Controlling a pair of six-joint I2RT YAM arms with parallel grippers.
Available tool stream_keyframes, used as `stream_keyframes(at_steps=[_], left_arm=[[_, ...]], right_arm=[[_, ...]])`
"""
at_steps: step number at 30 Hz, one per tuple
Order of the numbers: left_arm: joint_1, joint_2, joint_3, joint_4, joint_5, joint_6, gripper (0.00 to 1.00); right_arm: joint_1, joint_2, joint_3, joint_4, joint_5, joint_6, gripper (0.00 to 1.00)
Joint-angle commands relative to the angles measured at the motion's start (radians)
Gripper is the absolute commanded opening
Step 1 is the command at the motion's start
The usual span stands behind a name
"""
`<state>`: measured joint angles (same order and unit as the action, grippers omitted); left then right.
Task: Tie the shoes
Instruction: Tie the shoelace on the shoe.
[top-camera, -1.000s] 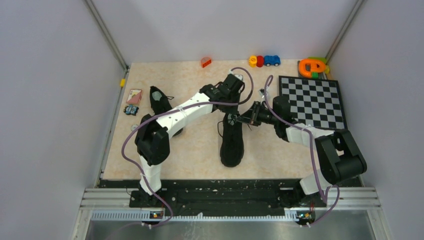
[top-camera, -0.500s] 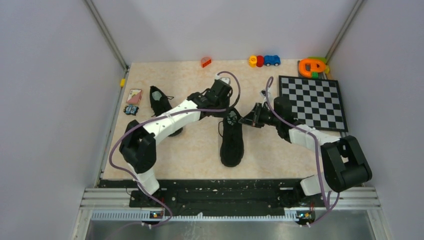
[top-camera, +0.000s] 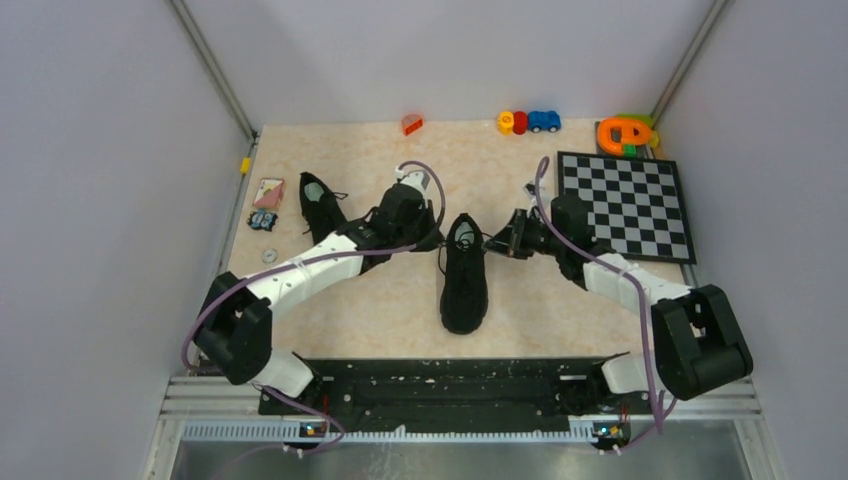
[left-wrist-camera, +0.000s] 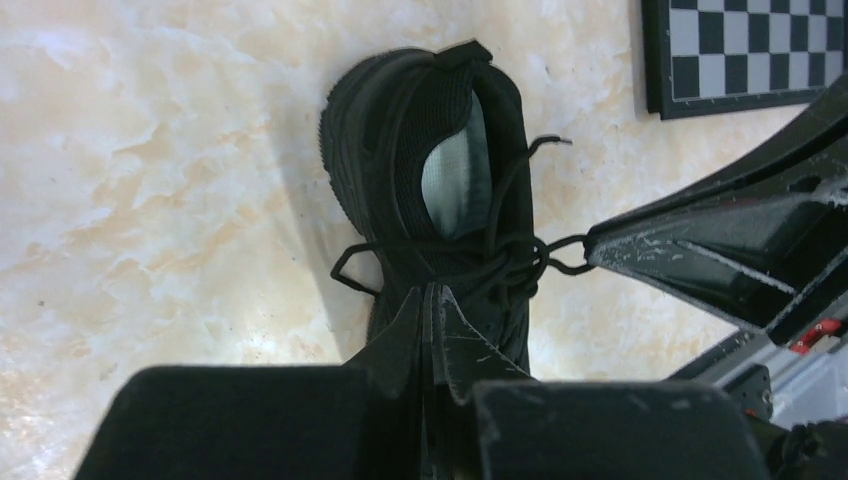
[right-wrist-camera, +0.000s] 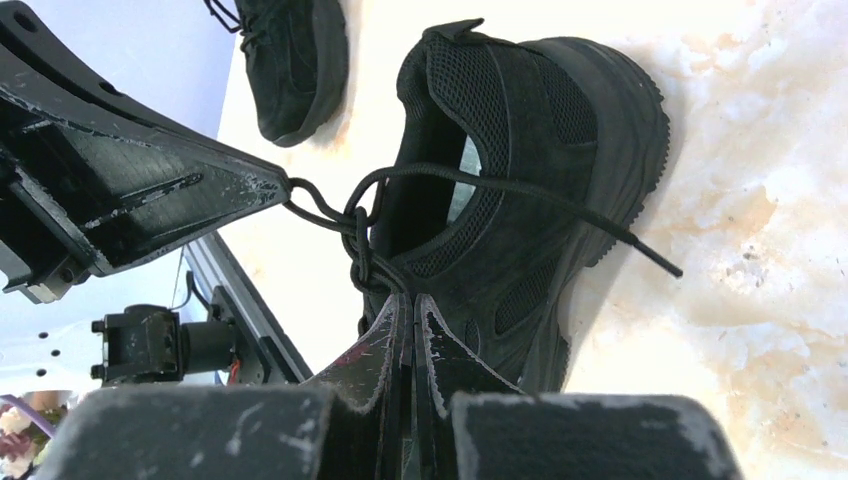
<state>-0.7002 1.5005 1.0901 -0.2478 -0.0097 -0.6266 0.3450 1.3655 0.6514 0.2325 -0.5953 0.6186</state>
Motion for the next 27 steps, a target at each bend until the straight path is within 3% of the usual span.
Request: stream_keyframes(at_steps=[1,5,10,27], left_arm=[[0.015,-0.087,-0.101,0.206,0.08,-0.037,0.0],[0.017,-0.131,-0.175,0.325,0.143,-0.04,0.0],[0.017,-0.142,-0.2,0.338,0.252,-0.025,0.0],[0.018,-0.249,-0.302,0.344,0.309,-0.009,0.0]], right_arm=[[0.013,-0.058,-0.027,-0.03,0.032,-0.037,0.0],[0.014,-0.083,-0.035,-0.052,0.023,-0.04,0.0],[0.012,-0.142,-0.047,-0.134,0.084,-0.058,0.0],[0.017,-0.196,-0.052,-0.209,0.037,-0.094,0.0]])
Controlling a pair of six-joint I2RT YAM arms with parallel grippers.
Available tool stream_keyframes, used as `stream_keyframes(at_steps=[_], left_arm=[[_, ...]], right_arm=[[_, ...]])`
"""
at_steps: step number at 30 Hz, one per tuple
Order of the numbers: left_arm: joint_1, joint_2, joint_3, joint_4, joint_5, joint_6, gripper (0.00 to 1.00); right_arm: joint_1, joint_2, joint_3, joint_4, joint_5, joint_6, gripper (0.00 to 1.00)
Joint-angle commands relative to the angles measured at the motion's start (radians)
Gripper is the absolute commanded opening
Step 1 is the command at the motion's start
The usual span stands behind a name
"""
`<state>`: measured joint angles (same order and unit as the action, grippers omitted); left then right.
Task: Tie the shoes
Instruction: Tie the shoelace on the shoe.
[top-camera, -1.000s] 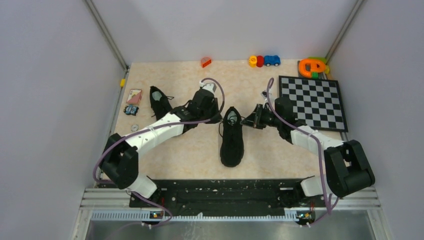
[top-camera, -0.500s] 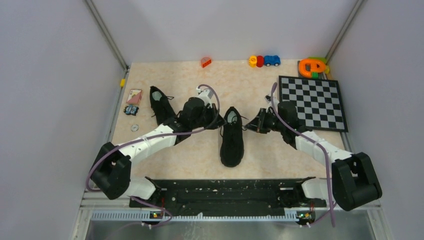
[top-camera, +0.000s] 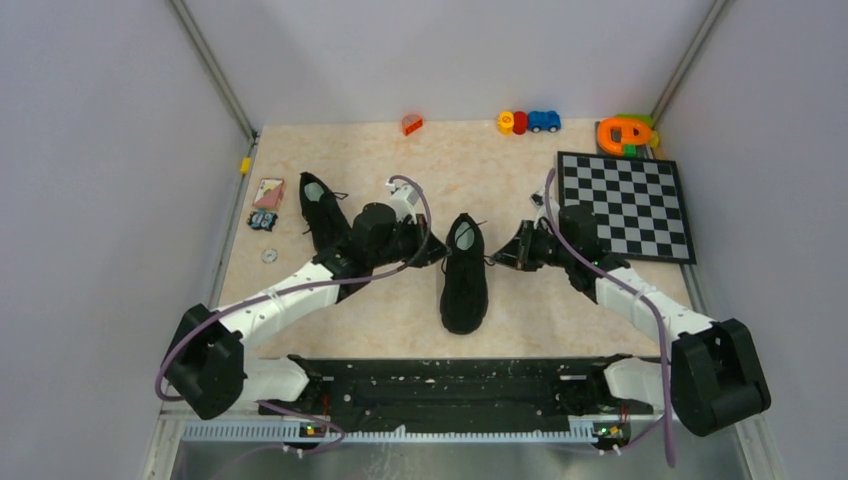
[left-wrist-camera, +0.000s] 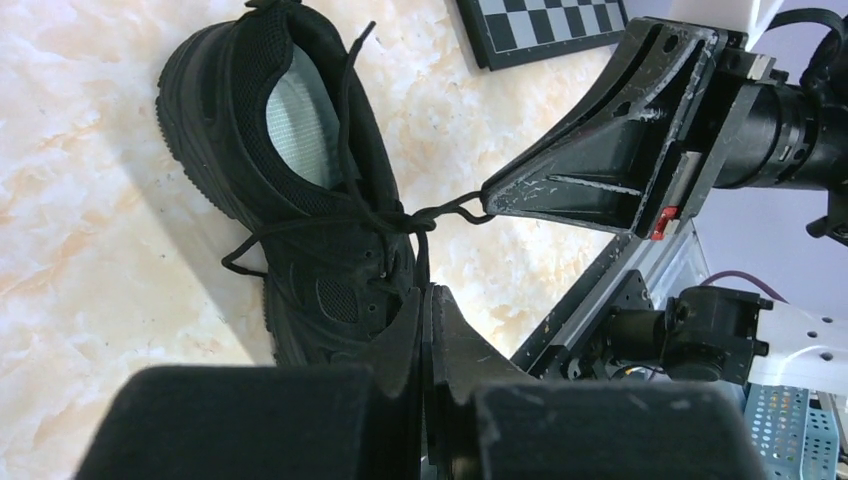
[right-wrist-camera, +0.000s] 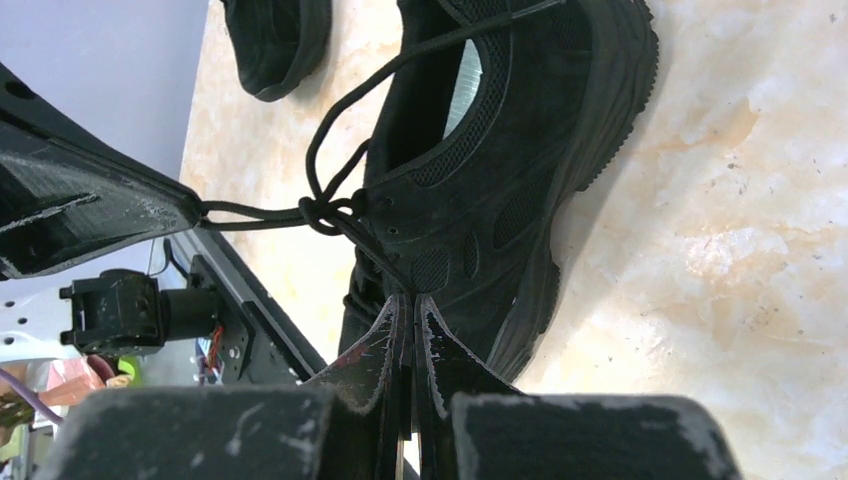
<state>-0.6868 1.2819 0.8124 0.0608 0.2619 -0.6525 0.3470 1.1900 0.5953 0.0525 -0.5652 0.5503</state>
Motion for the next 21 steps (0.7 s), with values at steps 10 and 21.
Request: stream_keyframes(at_steps=[10,21], left_arm=[[0.031,0.1,-0.111,0.129,-0.05,0.006,0.0],[0.064,0.118,-0.187,0.235,-0.095,-0.003,0.0]], right_arm=[[-0.004,0.079,0.0,0.003,0.152,-0.01,0.0],[-0.027,0.12,-0.033,0.026,0.218,-0.026,0.0]])
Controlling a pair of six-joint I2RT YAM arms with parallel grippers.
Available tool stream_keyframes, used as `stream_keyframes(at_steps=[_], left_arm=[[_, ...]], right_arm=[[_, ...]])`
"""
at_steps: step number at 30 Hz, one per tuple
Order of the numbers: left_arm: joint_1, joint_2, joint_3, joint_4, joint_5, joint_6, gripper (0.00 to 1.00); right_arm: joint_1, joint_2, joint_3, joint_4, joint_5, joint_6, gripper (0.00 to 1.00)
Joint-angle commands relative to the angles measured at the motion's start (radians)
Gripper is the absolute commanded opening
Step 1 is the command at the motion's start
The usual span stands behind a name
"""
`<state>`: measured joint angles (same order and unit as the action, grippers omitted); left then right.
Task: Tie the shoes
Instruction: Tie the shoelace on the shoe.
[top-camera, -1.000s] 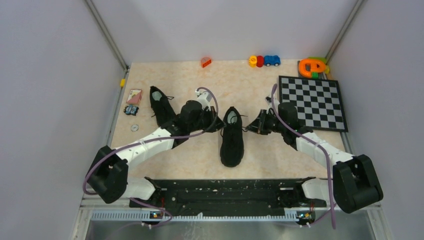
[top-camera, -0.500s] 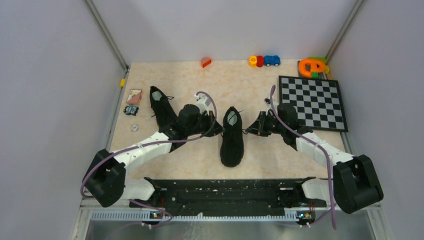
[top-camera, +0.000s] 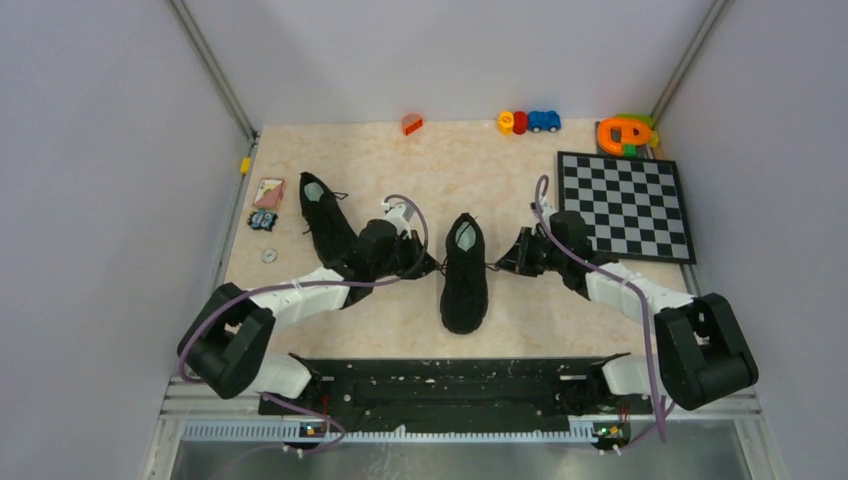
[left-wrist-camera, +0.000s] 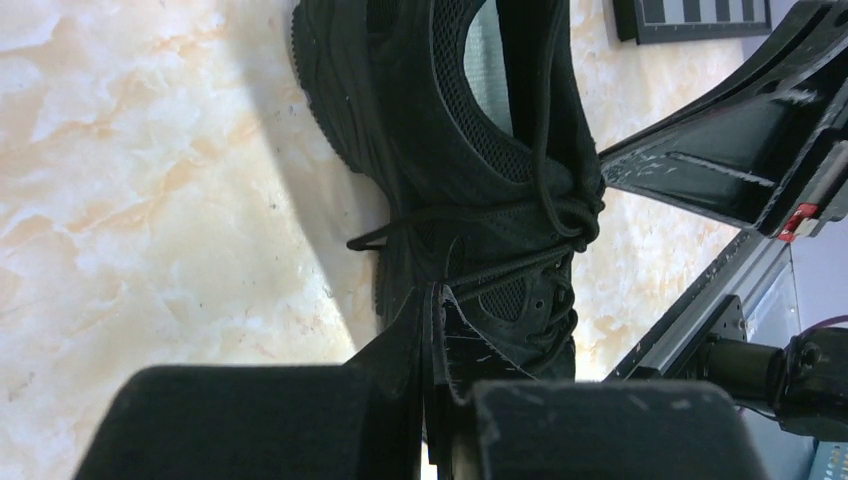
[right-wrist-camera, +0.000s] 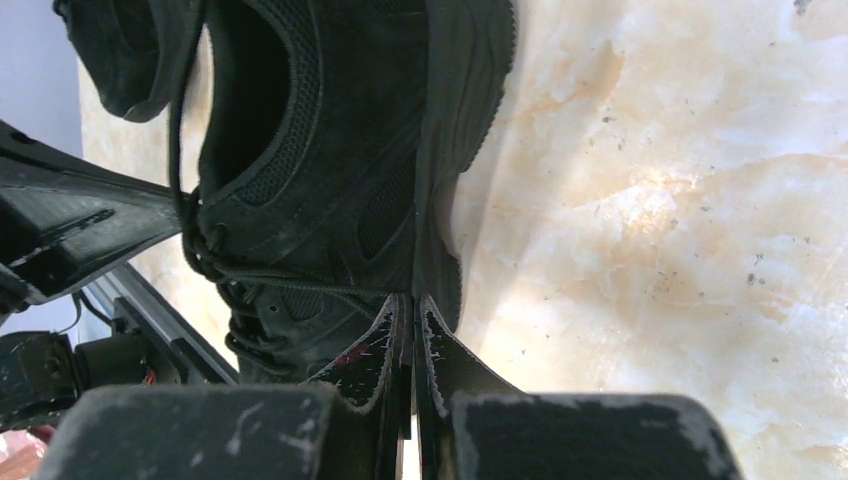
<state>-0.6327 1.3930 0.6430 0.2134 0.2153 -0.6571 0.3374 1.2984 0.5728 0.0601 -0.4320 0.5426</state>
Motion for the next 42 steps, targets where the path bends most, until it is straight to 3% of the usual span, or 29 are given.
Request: stream_keyframes(at_steps=[1,9,17,20,23,26,34,38,40,42], left_arm=[[0.011,0.004,-0.021,0.085,-0.069,0.009,0.0],[0.018,0.01,-0.03,0.068,-0.151,0.029,0.0],[0.015,-0.035,-0.036,0.114,-0.054,0.051,0.0],[0.011,-0.068,-0.048,0.127,-0.015,0.015,0.01],[-0.04,-0.124,-0.086,0.185,-0.024,-0.001,0.27],[-0.124,-0.175,-0.095,0.148,-0.117,0.081,0.44],[-0.204,-0.195,-0.049,0.06,-0.176,0.331,0.59],[-0.264,-0.185,-0.03,0.042,-0.298,0.432,0.63],[-0.295,-0.179,-0.025,0.051,-0.344,0.481,0.71],[-0.321,-0.163,-0.004,0.04,-0.382,0.491,0.73]], right_arm=[[-0.02,0.009,-0.014,0.017,0.098,-0.017,0.0],[-0.054,0.01,-0.035,0.027,0.11,-0.019,0.0],[-0.053,-0.088,-0.043,0.106,-0.083,-0.048,0.01],[-0.055,-0.127,-0.038,0.099,-0.12,-0.048,0.09],[-0.053,-0.154,-0.032,0.073,-0.14,-0.062,0.27],[-0.053,-0.182,-0.032,0.051,-0.124,-0.079,0.34],[-0.054,-0.204,-0.052,0.112,-0.169,-0.108,0.51],[-0.055,-0.216,-0.063,0.132,-0.119,-0.117,0.74],[-0.055,-0.212,-0.054,0.126,-0.088,-0.077,0.78],[-0.054,-0.194,-0.036,0.108,-0.063,-0.02,0.8]])
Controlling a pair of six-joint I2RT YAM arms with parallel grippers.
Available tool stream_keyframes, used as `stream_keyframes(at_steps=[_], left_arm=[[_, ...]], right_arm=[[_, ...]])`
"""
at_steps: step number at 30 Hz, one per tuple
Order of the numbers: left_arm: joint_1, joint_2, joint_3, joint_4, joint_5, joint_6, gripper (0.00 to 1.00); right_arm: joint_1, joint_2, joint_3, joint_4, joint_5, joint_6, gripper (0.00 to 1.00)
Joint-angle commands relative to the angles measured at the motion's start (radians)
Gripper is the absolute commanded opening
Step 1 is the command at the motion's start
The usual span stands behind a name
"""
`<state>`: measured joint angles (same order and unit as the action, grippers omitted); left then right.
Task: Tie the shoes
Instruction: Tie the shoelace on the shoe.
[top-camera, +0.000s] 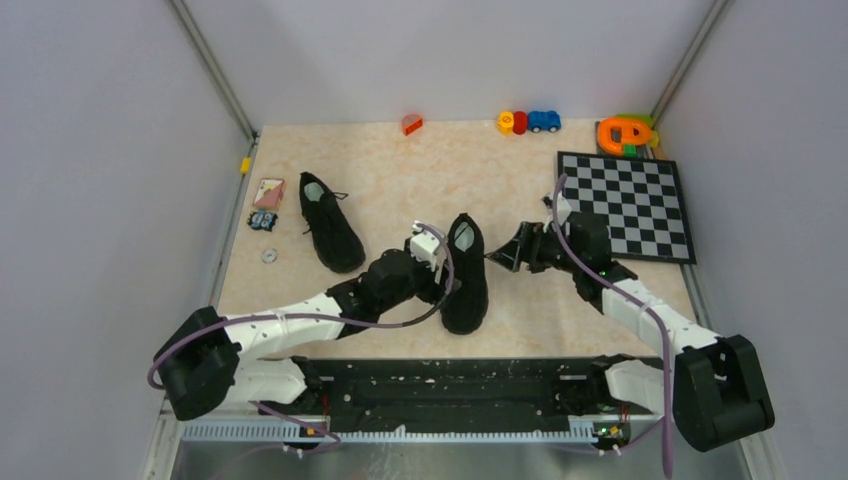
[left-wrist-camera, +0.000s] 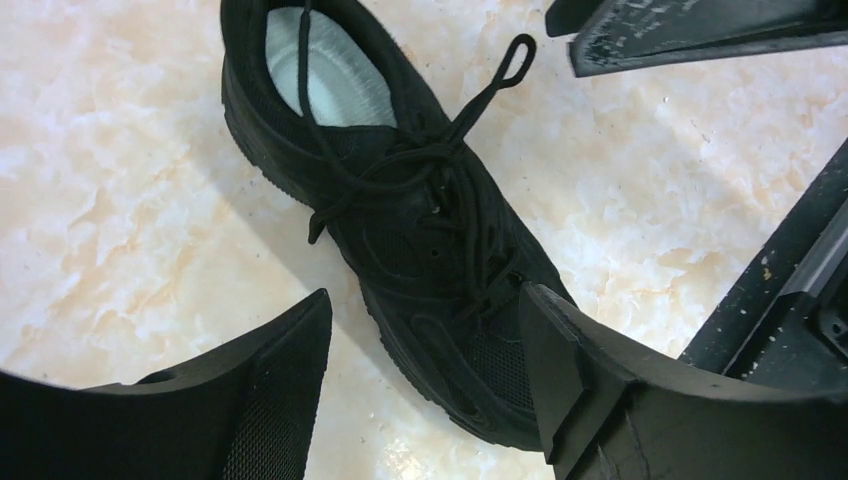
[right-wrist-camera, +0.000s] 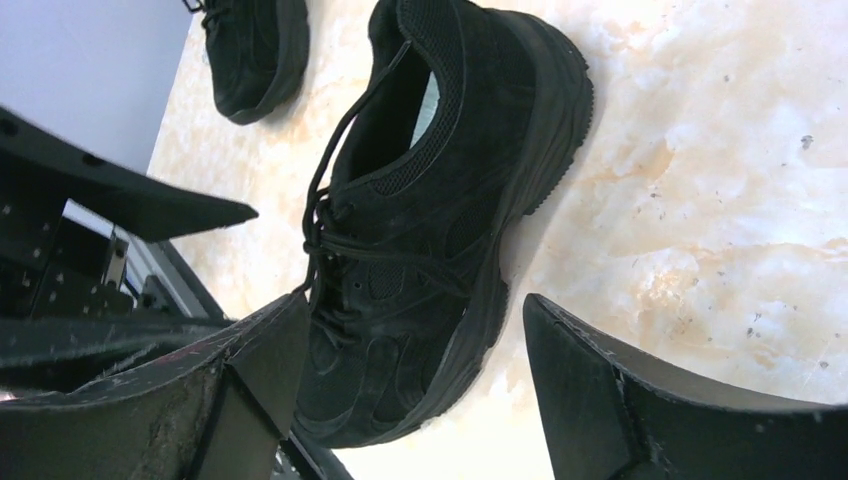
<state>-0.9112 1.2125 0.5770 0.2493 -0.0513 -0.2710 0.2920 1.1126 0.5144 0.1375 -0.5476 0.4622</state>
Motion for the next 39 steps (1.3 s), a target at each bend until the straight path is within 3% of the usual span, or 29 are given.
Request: stream_keyframes(at_steps=[1,10,17,26,29,32,34,36,39], left_arm=[[-0.051,0.03,0.078,-0.012,-0.122,0.105,0.73],[-0.09,0.152,0.174,-0.087,-0.146,0.093,0.67],[-0.094,0.215,0.235,-0.148,-0.163,0.084,0.57],[-0.094,0.185,0.234,-0.186,-0.167,0.063,0.23],[-0.094,0.163,0.234,-0.205,-0.163,0.061,0.18],[-0.093,0.141,0.228,-0.213,-0.166,0.058,0.1],[-0.092,0.128,0.224,-0.216,-0.175,0.058,0.0],[-0.091,0.115,0.22,-0.222,-0.183,0.057,0.0],[-0.087,0.092,0.206,-0.22,-0.2,0.057,0.0]], right_arm=[[-0.01,0.0,0.032,0.019,0.058,0.097,0.81],[-0.001,0.004,-0.006,0.049,0.182,0.479,0.81],[0.063,0.043,-0.013,0.088,0.243,0.576,0.76],[0.104,0.142,-0.018,0.204,0.23,0.625,0.61],[0.118,0.148,-0.019,0.217,0.227,0.633,0.51],[0.121,0.134,-0.021,0.21,0.23,0.626,0.29],[0.121,0.119,-0.016,0.178,0.243,0.605,0.16],[0.121,0.097,-0.008,0.122,0.271,0.575,0.04],[0.121,0.074,0.001,0.067,0.314,0.534,0.0]])
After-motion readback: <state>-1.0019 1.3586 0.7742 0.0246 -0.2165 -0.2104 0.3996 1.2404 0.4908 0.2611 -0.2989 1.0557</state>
